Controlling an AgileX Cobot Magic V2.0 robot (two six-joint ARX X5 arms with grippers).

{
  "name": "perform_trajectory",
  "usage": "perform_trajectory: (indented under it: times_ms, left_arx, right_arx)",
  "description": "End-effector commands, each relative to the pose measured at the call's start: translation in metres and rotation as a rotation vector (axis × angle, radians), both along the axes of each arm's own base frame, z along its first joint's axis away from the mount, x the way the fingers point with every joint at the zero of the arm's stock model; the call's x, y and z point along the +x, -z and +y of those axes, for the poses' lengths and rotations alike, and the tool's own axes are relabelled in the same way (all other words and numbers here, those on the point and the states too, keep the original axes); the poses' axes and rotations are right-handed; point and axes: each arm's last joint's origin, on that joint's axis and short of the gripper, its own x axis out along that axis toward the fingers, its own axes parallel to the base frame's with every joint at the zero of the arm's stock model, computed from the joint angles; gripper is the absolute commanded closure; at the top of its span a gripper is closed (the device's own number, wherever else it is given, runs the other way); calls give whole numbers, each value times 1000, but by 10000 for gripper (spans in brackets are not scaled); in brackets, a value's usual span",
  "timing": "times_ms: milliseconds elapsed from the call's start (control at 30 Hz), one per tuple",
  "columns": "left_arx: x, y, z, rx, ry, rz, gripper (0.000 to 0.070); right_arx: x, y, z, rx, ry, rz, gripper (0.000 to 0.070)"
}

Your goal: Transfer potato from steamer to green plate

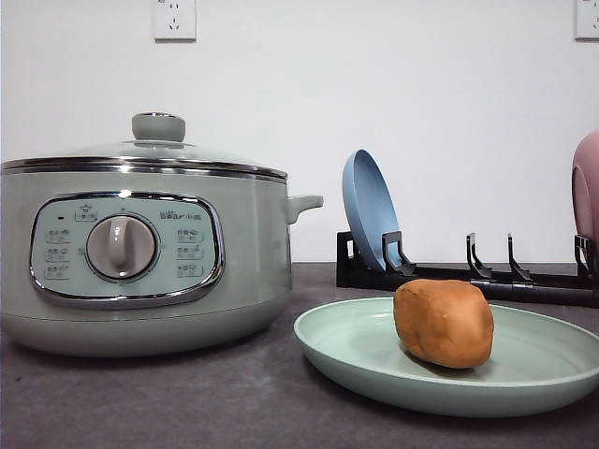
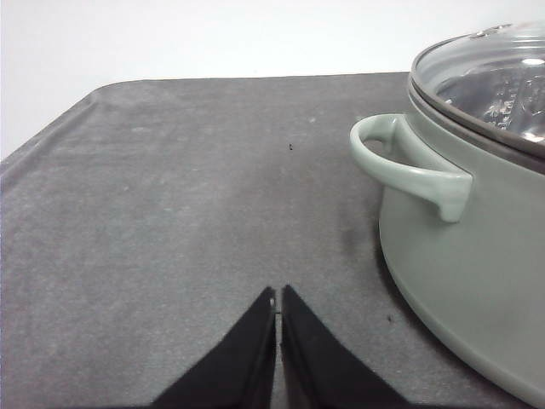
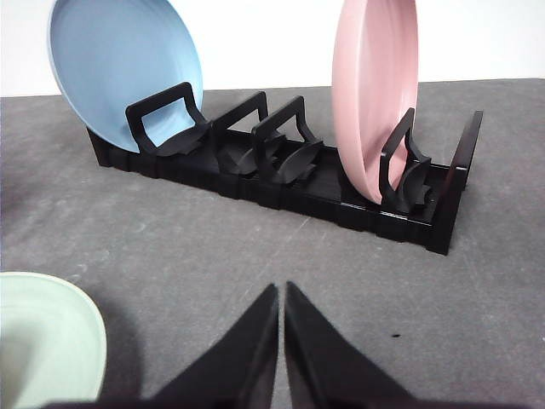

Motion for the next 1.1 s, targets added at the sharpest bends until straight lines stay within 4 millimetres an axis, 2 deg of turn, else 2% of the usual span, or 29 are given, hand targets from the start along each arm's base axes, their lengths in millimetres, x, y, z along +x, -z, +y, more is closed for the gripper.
perform_trajectory:
  times_ms: [0, 1067]
  left_arx:
    - [0, 7, 0, -2, 0, 38, 697]
    - [0, 7, 0, -2, 0, 38, 697]
  right_arx:
    - [0, 1, 0, -7, 0, -1, 700]
    - [0, 1, 0, -7, 0, -1, 700]
